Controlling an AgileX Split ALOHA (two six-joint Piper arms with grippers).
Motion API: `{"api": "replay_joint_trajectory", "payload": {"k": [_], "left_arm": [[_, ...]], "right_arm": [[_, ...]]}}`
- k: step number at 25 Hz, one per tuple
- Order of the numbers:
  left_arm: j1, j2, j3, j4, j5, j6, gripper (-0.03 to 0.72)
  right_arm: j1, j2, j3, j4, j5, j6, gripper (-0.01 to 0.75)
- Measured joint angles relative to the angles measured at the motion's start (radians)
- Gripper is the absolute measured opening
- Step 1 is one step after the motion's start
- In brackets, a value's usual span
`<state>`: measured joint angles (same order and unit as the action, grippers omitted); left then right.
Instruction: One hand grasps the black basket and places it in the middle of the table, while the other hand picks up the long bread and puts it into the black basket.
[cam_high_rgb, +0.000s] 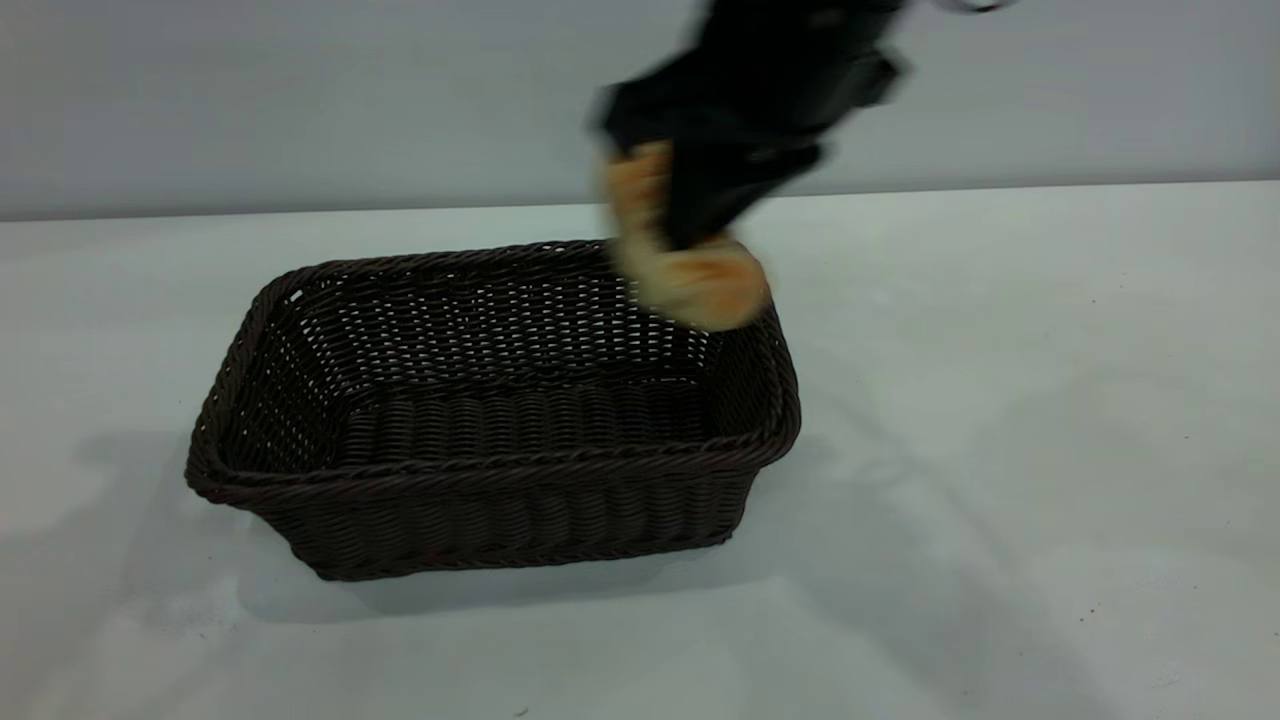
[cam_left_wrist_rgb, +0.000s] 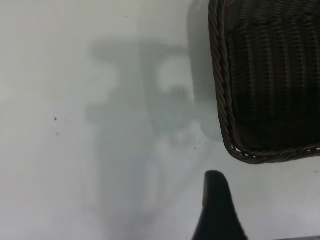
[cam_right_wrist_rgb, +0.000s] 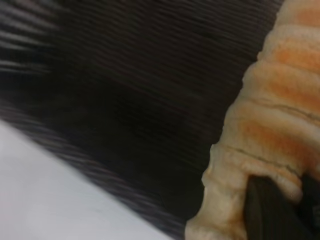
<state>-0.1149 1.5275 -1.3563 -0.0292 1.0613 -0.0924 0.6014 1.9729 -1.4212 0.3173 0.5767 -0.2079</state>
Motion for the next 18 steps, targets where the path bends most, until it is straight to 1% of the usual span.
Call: {"api": "replay_joint_trajectory", "payload": {"k": [2,3,5,7,9,11,14,16,18], "left_arm": [[0.000,0.000,0.000,0.000,0.011,0.000,0.567],[0.000,0.000,0.000,0.000,0.015,0.000,0.567],[0.000,-0.001,0.000,0.000,0.023,0.003,0.567],[0.000,-0.006,0.000,0.012,0.037,0.013,0.567],[0.000,-0.021,0.000,0.037,0.064,0.032,0.567],[0.000,-0.047,0.002,0.076,0.101,0.043,0.567],[0.000,-0.108,0.019,0.140,0.101,0.042,0.567],[0.000,-0.166,0.051,0.157,0.101,0.042,0.567],[0.000,-0.248,0.085,0.159,0.101,0.042,0.567]], "right_arm": [[0.042,0.022,-0.012,0.017,-0.026,-0.009,0.120],[0.050,0.032,-0.015,0.020,-0.032,-0.010,0.156],[0.046,0.041,-0.015,0.016,-0.031,-0.011,0.236],[0.019,0.042,-0.015,-0.004,-0.008,-0.010,0.325],[-0.033,0.032,-0.015,-0.032,0.047,0.000,0.379],[-0.096,0.013,-0.015,-0.077,0.130,0.020,0.401],[-0.205,-0.047,-0.015,-0.143,0.283,0.048,0.408],[-0.264,-0.101,-0.009,-0.176,0.382,0.057,0.410],[-0.310,-0.164,0.029,-0.200,0.447,0.071,0.410]]}}
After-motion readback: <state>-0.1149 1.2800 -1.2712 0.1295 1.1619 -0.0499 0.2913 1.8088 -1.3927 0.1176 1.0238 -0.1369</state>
